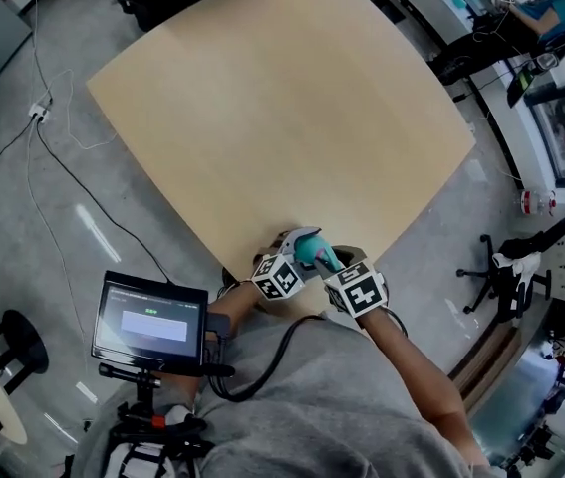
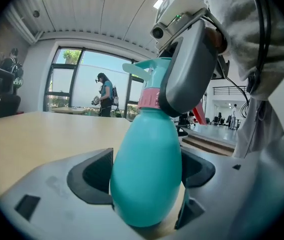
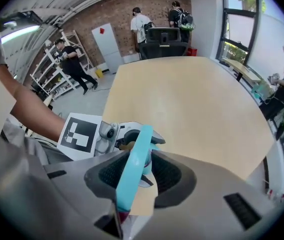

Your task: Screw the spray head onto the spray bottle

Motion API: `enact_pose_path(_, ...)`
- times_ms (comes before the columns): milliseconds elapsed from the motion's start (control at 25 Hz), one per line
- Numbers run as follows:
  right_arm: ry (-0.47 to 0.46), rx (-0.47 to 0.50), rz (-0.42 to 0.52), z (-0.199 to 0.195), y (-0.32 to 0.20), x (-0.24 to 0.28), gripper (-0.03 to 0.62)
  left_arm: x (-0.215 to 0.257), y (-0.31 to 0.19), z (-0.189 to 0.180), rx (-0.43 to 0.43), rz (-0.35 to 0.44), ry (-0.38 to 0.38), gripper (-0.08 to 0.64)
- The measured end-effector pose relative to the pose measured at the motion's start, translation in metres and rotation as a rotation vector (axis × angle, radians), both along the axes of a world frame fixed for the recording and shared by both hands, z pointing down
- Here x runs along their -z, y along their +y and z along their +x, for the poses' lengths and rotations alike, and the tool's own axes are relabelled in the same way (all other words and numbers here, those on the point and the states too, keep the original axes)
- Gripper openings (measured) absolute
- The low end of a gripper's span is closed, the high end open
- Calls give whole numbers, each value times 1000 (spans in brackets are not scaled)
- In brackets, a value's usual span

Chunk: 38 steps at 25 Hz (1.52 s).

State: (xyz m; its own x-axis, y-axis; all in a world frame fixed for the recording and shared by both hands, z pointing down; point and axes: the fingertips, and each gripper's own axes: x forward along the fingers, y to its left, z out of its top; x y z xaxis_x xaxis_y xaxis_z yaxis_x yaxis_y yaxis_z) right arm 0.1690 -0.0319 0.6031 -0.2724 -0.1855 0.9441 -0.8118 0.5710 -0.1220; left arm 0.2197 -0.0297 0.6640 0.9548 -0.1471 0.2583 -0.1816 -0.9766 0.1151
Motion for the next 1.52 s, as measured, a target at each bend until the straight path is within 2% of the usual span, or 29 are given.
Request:
enact_pose_path(200,23,200,-19,-4,5,5,159,-1,3,4,-34,-7,0,374)
enact_pose_path(360,42,307,2,5,-3,27,181,-1,7,20,-72,-8,15,374)
enact_pose_path(480,-19,421,31,-13,-8,42,196,-9,6,4,-82,-4,-20,374)
enact_pose_path(600,-51,598,101,-16,-12,84,196,-3,4,8,-110,-10,-24,374)
enact_pose_path(680,-10,762,164,-8,-14,107,196,-2,6,14,-150,-11,-15,374)
enact_pose_path(720,38,880,199,-4,-15,113,196,-2,7,15,-171,-12,-16,374)
enact_pose_path(840,280,1332,276,18,-12,106,196,-3,11,13,-248,-18,-26,374)
enact_pose_path(920,386,1585,295,29,-6,90,196,-4,14,12,-309,-20,-35,375)
enact_pose_path(1000,389,1763,326,27,4,74,196,-4,17,11,-362,-24,-45,376)
enact_pose_path(1120,359,1963,370,19,18,51,196,-4,18,9,-413,-33,-56,376)
enact_pose_path(1200,338,2027,381,14,23,37,196,-5,18,8,-429,-40,-62,376)
enact_pose_path(1240,306,2017,405,6,25,33,196,-5,18,7,-434,-44,-64,376)
enact_pose_path(1320,219,1934,454,-16,25,27,195,-5,18,5,-435,-53,-66,376)
enact_pose_path(1440,215,1876,339,-19,21,21,196,-8,19,-1,-423,-70,-61,376)
enact_pose_path(1520,206,1858,335,-20,22,23,196,-7,21,0,-425,-77,-55,376)
